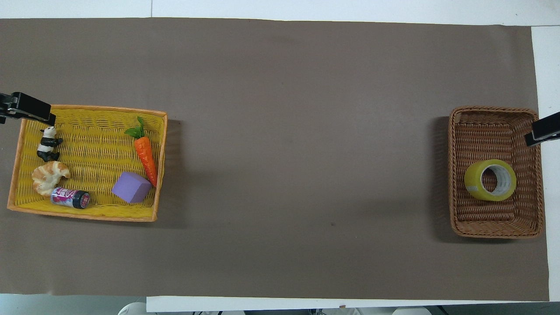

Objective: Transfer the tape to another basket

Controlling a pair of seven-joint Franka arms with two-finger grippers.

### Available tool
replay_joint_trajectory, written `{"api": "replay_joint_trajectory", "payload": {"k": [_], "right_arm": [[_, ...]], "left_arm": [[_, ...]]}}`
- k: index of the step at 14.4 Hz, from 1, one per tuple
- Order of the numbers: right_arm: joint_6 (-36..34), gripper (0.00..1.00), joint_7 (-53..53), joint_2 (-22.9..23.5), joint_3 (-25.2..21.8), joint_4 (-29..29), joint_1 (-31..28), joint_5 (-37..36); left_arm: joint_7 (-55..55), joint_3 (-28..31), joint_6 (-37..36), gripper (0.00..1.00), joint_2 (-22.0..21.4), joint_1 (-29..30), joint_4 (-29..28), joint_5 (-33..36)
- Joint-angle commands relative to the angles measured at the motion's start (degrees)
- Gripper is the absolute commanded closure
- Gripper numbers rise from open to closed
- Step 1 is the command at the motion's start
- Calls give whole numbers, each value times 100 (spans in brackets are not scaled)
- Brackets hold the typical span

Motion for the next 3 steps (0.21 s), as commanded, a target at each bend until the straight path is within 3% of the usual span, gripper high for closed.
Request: {"api": "replay_joint_trajectory", "payload": {"k": [1,3], "right_arm": [[102,0,74,-156,-62,-258,82,-81],[137,0,74,-164,-62,-258,82,-90]], "left_arm": [[-5,-13,-76,0,-77,23,-62,99],[-5,-13,-76,0,-77,14,-62,99]]}}
